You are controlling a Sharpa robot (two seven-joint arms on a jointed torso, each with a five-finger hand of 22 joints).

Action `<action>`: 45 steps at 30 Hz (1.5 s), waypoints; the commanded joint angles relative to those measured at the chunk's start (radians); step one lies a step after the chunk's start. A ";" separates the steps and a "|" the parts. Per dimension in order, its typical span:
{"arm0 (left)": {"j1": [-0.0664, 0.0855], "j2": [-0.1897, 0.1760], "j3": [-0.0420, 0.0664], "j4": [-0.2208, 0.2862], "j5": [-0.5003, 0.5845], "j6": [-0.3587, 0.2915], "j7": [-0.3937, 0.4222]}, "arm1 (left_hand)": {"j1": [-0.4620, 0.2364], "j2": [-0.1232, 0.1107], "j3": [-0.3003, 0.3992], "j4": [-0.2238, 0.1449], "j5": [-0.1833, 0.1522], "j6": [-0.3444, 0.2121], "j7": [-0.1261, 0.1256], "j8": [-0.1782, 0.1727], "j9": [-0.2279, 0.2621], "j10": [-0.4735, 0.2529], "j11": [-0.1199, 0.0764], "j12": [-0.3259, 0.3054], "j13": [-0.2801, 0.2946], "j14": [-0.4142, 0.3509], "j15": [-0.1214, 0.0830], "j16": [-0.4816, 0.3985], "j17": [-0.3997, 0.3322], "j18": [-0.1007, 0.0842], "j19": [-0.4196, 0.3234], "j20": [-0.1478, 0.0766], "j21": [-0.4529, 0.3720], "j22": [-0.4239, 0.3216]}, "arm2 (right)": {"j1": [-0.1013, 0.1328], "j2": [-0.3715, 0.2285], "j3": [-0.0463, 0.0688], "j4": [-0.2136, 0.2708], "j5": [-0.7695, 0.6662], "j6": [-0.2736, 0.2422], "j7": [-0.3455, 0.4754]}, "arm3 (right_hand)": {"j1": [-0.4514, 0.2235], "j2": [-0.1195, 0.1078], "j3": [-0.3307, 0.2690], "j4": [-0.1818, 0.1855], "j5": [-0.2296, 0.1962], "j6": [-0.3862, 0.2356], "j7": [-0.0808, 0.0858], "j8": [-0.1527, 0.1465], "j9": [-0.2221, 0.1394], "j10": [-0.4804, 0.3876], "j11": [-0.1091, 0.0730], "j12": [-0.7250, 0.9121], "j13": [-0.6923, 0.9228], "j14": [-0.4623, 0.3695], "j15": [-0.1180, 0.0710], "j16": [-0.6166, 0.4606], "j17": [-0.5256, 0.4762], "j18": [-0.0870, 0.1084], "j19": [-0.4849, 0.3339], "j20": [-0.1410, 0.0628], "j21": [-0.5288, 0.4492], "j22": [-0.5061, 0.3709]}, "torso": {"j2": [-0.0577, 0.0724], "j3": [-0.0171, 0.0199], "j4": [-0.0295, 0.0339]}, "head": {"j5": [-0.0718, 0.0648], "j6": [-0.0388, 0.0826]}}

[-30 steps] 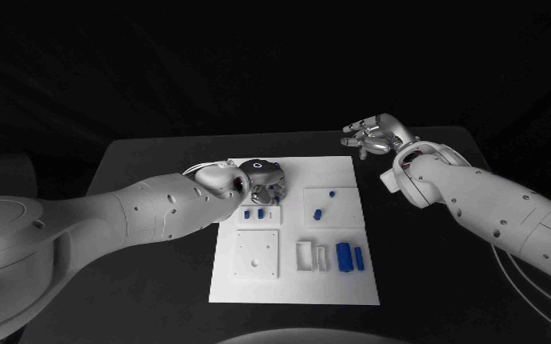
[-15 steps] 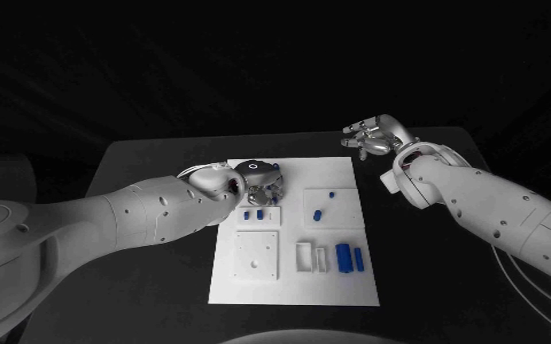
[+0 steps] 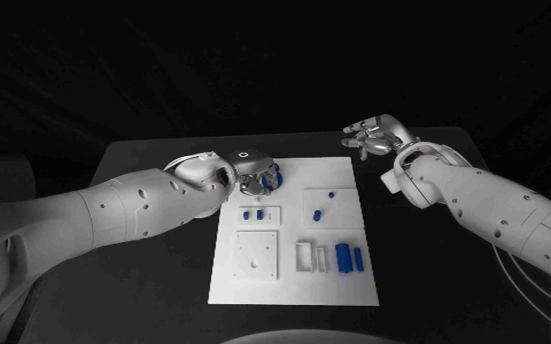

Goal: Assemble the parts on the task board

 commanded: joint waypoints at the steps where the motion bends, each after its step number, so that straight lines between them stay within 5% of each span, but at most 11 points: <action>1: 0.007 -0.011 0.006 0.012 0.017 0.003 -0.012 | -0.003 0.002 0.000 -0.002 0.004 0.000 -0.001 -0.003 0.000 0.012 -0.006 0.003 0.002 0.006 -0.002 -0.006 0.002 0.016 0.003 -0.002 0.000 0.020 | 0.000 -0.001 0.001 0.003 -0.003 0.007 0.002 | -0.005 -0.002 0.003 0.001 0.002 0.001 0.007 -0.003 -0.001 0.009 0.000 0.003 0.000 -0.007 -0.003 0.004 -0.001 0.019 0.001 0.002 -0.001 0.001 | 0.000 -0.0001 -0.0003 | 0.002 -0.001; 17: 0.012 -0.035 0.008 0.004 0.039 0.022 -0.022 | -0.004 0.001 -0.002 0.002 0.000 0.001 -0.002 -0.003 0.000 0.011 -0.007 0.003 0.002 0.007 -0.002 -0.010 0.006 0.015 0.004 -0.001 -0.003 0.018 | 0.000 -0.004 0.001 0.006 -0.003 0.006 0.002 | -0.004 -0.004 0.005 0.001 0.004 0.002 0.007 -0.003 -0.001 0.009 0.000 0.004 0.001 -0.008 -0.003 0.004 -0.003 0.019 0.000 0.002 -0.002 0.000 | 0.001 0.0005 -0.0017 | 0.010 -0.004; 45: -0.015 -0.043 -0.005 -0.012 0.053 0.034 -0.016 | 0.000 -0.003 -0.002 0.002 0.001 -0.002 -0.001 -0.003 0.000 0.010 -0.005 0.003 0.002 0.004 -0.001 -0.015 0.013 0.014 0.001 -0.002 -0.005 0.020 | 0.000 -0.008 0.001 0.009 -0.003 0.007 0.003 | -0.003 -0.004 0.006 0.001 0.004 0.002 0.007 -0.003 -0.001 0.009 0.000 0.004 0.001 -0.008 -0.003 0.004 -0.004 0.019 -0.001 0.002 -0.002 0.000 | 0.000 0.0003 -0.0002 | 0.009 -0.014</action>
